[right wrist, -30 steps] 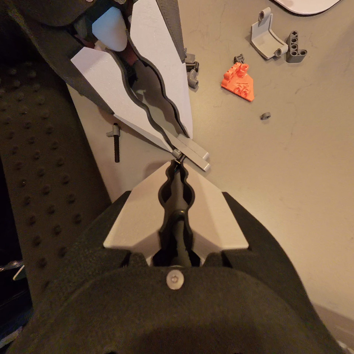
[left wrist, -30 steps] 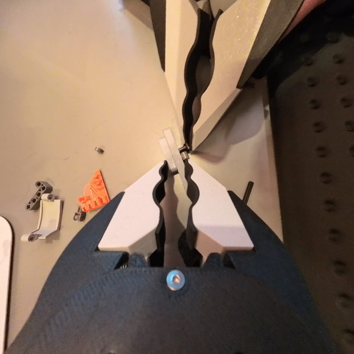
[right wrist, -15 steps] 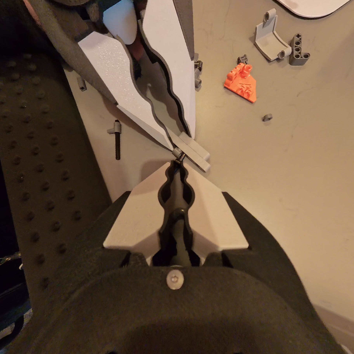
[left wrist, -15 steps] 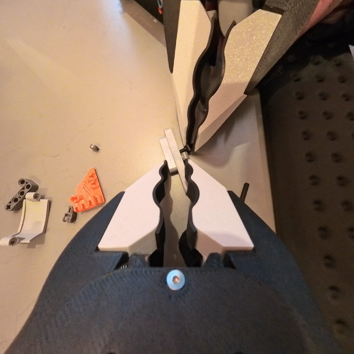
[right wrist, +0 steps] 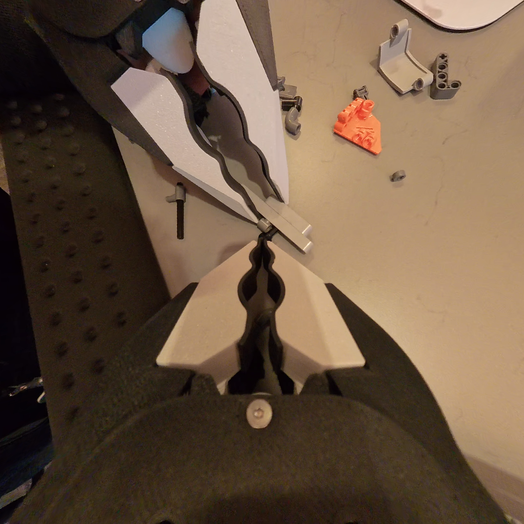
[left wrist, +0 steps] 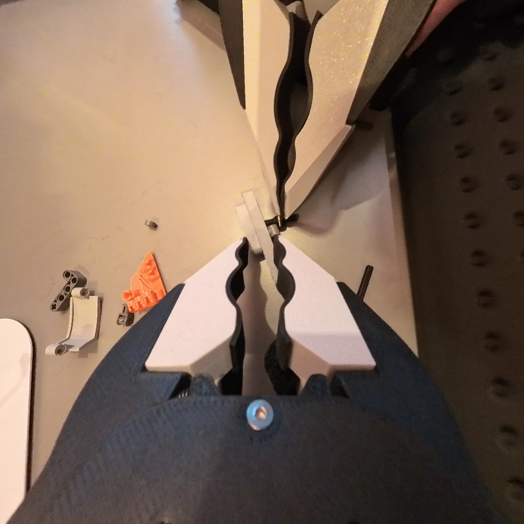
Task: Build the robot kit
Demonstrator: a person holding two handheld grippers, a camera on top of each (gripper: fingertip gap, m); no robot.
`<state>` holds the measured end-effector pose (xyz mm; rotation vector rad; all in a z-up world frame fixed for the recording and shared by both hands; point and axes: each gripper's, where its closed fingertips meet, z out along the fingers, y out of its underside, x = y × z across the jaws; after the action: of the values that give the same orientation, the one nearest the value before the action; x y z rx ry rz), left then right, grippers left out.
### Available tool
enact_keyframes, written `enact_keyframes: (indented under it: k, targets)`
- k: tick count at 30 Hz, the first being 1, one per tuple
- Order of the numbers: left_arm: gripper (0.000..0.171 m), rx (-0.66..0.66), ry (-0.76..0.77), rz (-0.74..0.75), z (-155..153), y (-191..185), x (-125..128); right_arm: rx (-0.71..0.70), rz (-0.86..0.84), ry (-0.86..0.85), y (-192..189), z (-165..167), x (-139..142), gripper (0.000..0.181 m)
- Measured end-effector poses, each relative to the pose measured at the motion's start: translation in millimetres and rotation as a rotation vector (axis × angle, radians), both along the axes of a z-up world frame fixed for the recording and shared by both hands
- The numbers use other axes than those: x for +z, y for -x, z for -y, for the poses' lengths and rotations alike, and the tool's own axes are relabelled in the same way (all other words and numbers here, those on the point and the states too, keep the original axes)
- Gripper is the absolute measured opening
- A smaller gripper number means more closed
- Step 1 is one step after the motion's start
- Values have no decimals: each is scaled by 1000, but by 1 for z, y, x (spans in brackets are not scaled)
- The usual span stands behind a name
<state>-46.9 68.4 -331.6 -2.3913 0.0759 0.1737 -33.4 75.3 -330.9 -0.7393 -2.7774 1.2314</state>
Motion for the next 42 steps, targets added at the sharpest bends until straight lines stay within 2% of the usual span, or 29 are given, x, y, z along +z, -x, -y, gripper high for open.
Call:
enact_keyframes:
  k: [15, 20, 27, 42]
  targets:
    - [16, 7, 11, 4, 1, 2, -4, -63, -88, -89, 0, -11, 10, 7]
    - [16, 17, 10, 10, 1, 4, -4, -97, -79, -114, -5, -12, 2, 10]
    - [16, 20, 1, 32, 1, 3, -4, -153, -91, -146, 3, -10, -6, 2]
    - [16, 92, -27, 130, -2, 6, -4, -187, -105, -146, 8, -9, -5, 0]
